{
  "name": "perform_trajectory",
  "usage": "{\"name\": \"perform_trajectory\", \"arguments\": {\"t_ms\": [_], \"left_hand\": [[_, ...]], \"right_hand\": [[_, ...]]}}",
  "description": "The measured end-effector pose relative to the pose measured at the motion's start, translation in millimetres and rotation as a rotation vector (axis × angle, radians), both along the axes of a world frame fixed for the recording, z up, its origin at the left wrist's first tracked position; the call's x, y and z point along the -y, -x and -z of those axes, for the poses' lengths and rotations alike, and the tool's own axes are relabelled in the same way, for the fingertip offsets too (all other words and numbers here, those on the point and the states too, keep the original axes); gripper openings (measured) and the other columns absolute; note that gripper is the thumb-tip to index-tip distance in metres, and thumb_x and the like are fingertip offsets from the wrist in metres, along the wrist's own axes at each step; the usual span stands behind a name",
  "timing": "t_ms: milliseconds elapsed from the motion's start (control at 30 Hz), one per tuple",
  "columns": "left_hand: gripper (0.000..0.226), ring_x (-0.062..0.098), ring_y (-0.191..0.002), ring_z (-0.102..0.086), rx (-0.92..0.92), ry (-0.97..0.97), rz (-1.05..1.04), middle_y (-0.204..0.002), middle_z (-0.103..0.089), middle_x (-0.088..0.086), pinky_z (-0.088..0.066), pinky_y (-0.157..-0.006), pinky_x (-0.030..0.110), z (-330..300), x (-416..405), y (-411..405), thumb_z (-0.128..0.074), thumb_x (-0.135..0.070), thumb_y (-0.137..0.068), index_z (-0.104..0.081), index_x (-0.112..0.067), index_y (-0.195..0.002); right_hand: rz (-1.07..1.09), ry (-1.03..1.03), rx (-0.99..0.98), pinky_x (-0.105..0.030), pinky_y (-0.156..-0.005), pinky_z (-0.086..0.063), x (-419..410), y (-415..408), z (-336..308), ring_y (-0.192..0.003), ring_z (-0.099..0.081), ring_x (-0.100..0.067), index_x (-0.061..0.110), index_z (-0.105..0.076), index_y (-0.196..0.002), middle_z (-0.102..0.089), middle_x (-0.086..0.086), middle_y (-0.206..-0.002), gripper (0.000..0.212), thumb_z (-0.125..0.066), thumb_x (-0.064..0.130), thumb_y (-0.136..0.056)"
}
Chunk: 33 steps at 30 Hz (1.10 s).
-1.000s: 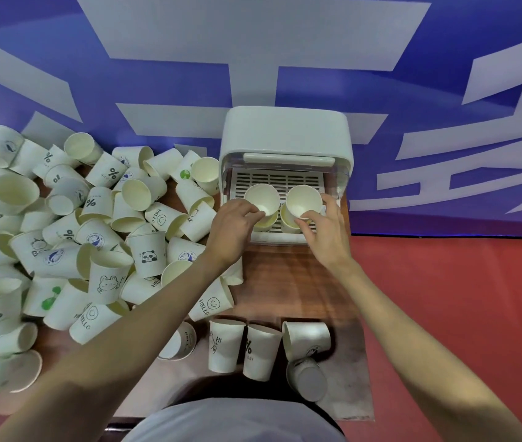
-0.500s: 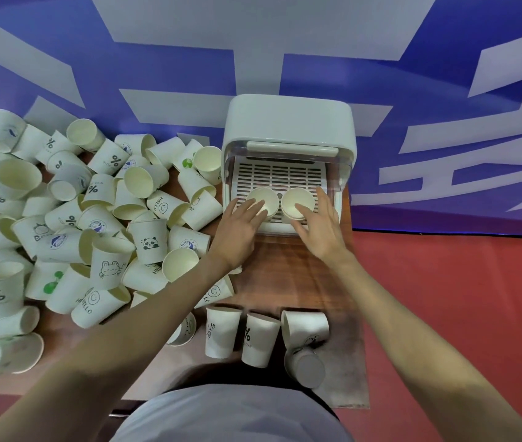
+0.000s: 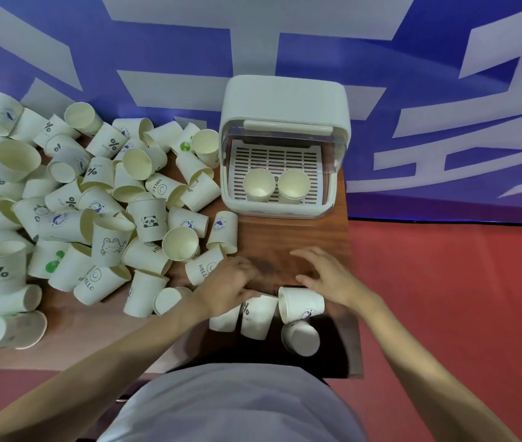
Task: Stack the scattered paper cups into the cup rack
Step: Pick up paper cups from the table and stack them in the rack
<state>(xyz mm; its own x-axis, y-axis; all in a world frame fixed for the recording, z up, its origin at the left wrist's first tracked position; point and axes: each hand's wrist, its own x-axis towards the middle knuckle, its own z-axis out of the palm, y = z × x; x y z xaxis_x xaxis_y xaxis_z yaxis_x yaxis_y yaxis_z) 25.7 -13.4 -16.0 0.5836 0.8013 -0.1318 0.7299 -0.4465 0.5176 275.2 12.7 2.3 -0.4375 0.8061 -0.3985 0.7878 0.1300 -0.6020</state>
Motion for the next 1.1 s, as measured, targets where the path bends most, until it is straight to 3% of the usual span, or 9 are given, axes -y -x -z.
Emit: {"name": "perform_trajectory", "arguments": {"t_ms": [133,200,500,633,800,933,1100], "left_hand": [[0.044,0.016,-0.121,-0.045,-0.113,0.087,0.055,-0.124,-0.059,-0.002,-0.033,-0.102,0.030,3.1,11.4,-8.9,-0.067,-0.035,-0.083,-0.057,-0.023,-0.124],[0.045,0.016,-0.126,-0.041,-0.155,0.104,0.072,-0.129,-0.056,-0.003,-0.029,-0.105,0.032,3.5,13.7,-14.2,-0.066,-0.033,-0.084,-0.054,-0.026,-0.127],[0.030,0.020,-0.118,-0.045,-0.211,0.125,0.030,-0.119,-0.061,-0.003,-0.030,-0.096,0.033,6.6,23.5,-27.2,-0.060,-0.025,-0.086,-0.059,-0.024,-0.115],[0.032,0.019,-0.120,-0.045,-0.237,0.121,0.015,-0.122,-0.060,-0.003,-0.032,-0.098,0.033,5.5,21.6,-31.1,-0.061,-0.024,-0.087,-0.058,-0.023,-0.118],[0.027,0.022,-0.114,-0.050,-0.115,0.090,-0.076,-0.115,-0.064,0.001,-0.035,-0.095,0.033,0.4,14.6,-35.4,-0.061,-0.015,-0.086,-0.062,-0.016,-0.113],[0.021,0.024,-0.108,-0.056,-0.035,0.007,-0.138,-0.109,-0.068,0.005,-0.040,-0.095,0.033,-6.5,8.2,-33.6,-0.059,-0.010,-0.087,-0.068,-0.012,-0.107],[0.012,0.035,-0.087,-0.064,0.110,-0.266,-0.152,-0.088,-0.068,0.015,-0.052,-0.075,0.036,-26.9,2.9,-25.7,-0.069,0.003,-0.075,-0.071,-0.003,-0.085]], "right_hand": [[-0.139,0.120,0.000,-0.024,-0.110,-0.030,19.3,5.2,4.9,-0.128,-0.044,-0.016,0.018,-0.047,-0.138,-0.048,-0.004,-0.136,0.063,-0.069,0.005,-0.081],[-0.178,0.162,0.031,-0.026,-0.112,-0.029,24.3,8.0,6.4,-0.130,-0.041,-0.016,0.019,-0.047,-0.139,-0.046,-0.003,-0.139,0.066,-0.068,0.001,-0.079],[-0.247,0.186,0.126,-0.031,-0.110,-0.030,23.8,11.6,15.7,-0.130,-0.041,-0.020,0.015,-0.050,-0.135,-0.049,-0.006,-0.137,0.061,-0.062,-0.003,-0.078],[-0.220,0.130,0.158,-0.036,-0.102,-0.038,18.4,7.3,17.9,-0.119,-0.049,-0.024,0.013,-0.054,-0.125,-0.053,-0.007,-0.127,0.051,-0.065,0.000,-0.077],[-0.129,0.051,0.120,-0.037,-0.096,-0.039,13.1,2.1,12.6,-0.118,-0.048,-0.027,0.004,-0.058,-0.104,-0.049,-0.011,-0.125,0.030,-0.064,-0.004,-0.075],[-0.068,-0.058,0.169,-0.034,-0.081,-0.044,7.6,-6.0,5.7,-0.107,-0.056,-0.025,0.012,-0.060,-0.099,-0.058,-0.003,-0.115,0.021,-0.065,0.009,-0.080],[0.033,-0.194,0.190,-0.035,-0.076,-0.047,-0.5,-13.6,-8.0,-0.097,-0.061,-0.026,0.016,-0.062,-0.093,-0.066,-0.004,-0.102,0.007,-0.063,0.019,-0.087]]}}
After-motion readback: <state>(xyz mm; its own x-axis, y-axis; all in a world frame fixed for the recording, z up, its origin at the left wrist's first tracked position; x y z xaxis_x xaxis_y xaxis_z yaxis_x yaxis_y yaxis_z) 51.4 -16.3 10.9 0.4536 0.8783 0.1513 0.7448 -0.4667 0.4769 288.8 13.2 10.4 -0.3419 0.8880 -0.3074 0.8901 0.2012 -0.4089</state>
